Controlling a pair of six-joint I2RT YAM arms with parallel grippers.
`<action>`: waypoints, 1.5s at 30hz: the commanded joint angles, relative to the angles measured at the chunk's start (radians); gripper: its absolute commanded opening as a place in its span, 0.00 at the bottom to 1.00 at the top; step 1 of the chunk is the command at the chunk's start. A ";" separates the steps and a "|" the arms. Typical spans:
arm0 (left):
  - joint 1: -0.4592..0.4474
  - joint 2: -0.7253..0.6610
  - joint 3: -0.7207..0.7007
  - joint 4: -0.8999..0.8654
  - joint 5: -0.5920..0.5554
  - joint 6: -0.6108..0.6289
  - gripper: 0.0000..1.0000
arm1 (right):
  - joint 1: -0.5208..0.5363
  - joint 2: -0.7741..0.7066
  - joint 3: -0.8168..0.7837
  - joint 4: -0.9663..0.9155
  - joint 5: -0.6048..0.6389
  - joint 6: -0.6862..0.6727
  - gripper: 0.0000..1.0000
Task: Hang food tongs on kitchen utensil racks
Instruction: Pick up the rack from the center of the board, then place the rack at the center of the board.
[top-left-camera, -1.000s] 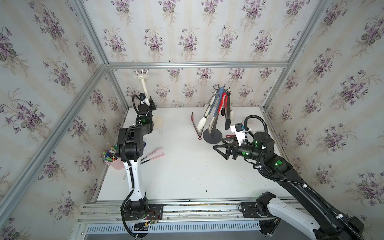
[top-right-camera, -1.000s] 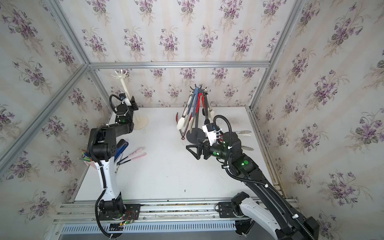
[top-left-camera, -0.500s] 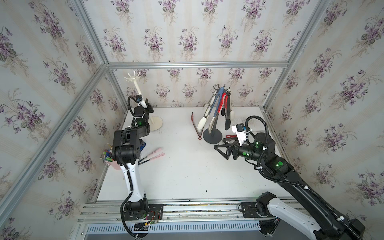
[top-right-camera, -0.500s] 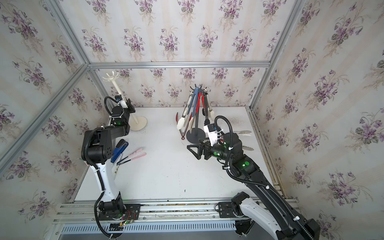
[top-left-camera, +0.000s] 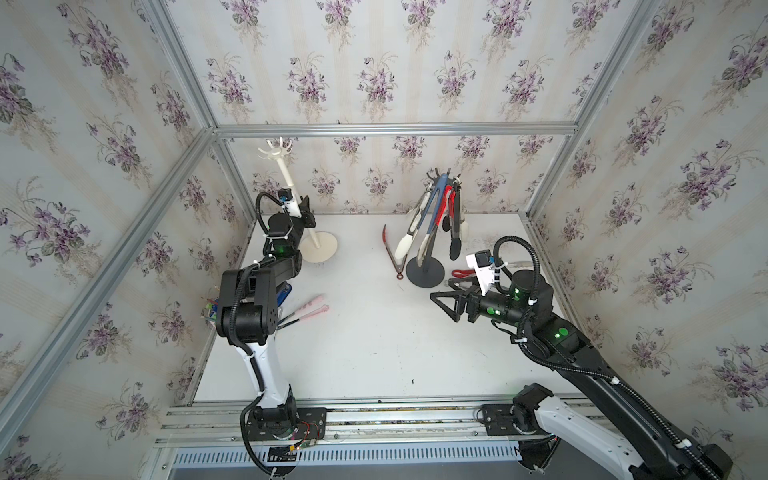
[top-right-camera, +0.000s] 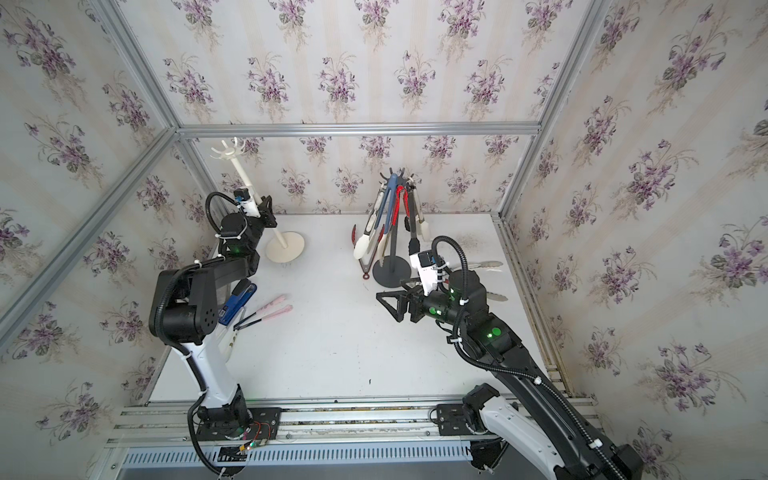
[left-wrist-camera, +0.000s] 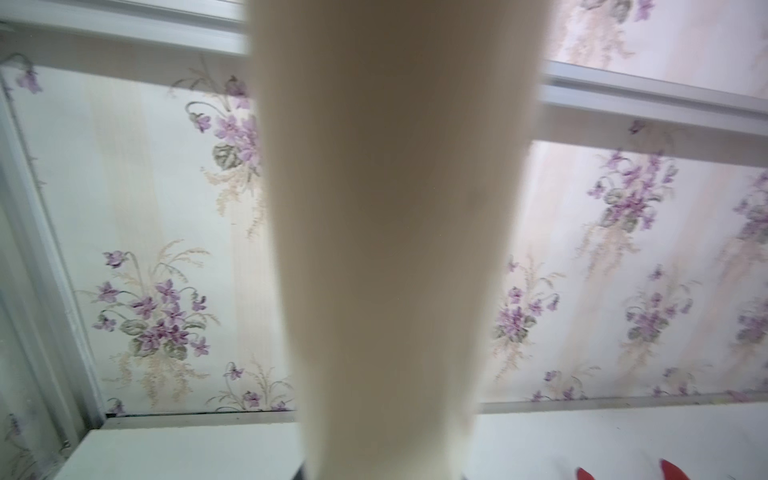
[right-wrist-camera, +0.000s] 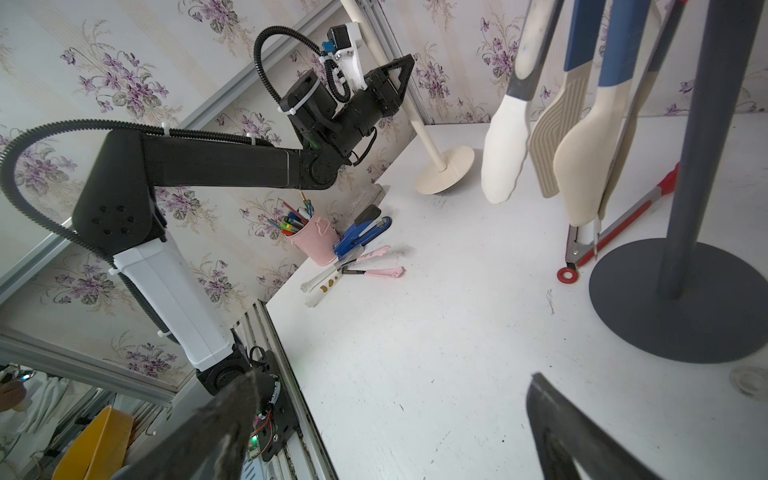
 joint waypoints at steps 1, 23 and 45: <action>-0.011 -0.065 -0.049 0.130 0.055 -0.003 0.00 | 0.000 -0.005 -0.008 0.021 0.040 -0.002 1.00; -0.267 -0.366 -0.344 0.150 -0.017 0.023 0.00 | 0.000 -0.028 -0.002 -0.080 0.212 0.077 1.00; -0.341 -0.267 -0.410 0.258 -0.092 0.077 0.00 | -0.296 0.112 -0.009 -0.319 0.214 0.149 0.95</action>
